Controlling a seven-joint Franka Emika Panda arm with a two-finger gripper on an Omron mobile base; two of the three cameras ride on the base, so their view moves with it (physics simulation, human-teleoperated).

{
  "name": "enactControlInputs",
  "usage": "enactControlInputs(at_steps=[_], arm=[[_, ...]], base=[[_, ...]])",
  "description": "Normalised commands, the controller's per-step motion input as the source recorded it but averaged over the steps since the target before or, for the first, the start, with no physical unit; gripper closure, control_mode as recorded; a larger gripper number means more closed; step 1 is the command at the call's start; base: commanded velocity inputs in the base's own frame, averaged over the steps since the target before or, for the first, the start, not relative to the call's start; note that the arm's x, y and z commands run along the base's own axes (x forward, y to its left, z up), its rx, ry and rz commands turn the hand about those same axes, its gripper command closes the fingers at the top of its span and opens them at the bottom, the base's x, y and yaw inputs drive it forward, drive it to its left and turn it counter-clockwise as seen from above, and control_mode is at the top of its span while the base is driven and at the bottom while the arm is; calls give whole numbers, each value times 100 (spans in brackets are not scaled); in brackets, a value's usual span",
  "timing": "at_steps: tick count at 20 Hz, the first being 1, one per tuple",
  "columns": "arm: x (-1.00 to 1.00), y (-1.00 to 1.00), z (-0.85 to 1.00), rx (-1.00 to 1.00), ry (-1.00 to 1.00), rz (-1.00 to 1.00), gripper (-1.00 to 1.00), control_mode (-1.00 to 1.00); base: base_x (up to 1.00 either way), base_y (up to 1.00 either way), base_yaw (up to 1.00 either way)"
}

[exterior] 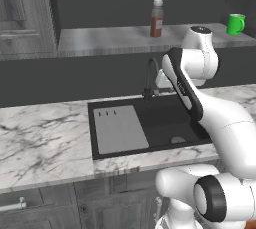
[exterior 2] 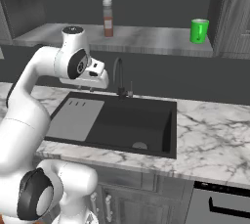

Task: Take the cinnamon bottle from the cabinet and place it on the dining table, next to the plate with the cupcake. Then take the chocolate from the dining counter and place it on the cupcake plate.

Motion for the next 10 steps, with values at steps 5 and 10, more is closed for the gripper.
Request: enactControlInputs(at_steps=[5, 10], arm=[[-1, -7, 0, 1, 0, 0, -100, -100], [28, -7, 33, -4, -20, -2, -100, -100]], base=[[0, 0, 0], [0, 0, 0]])
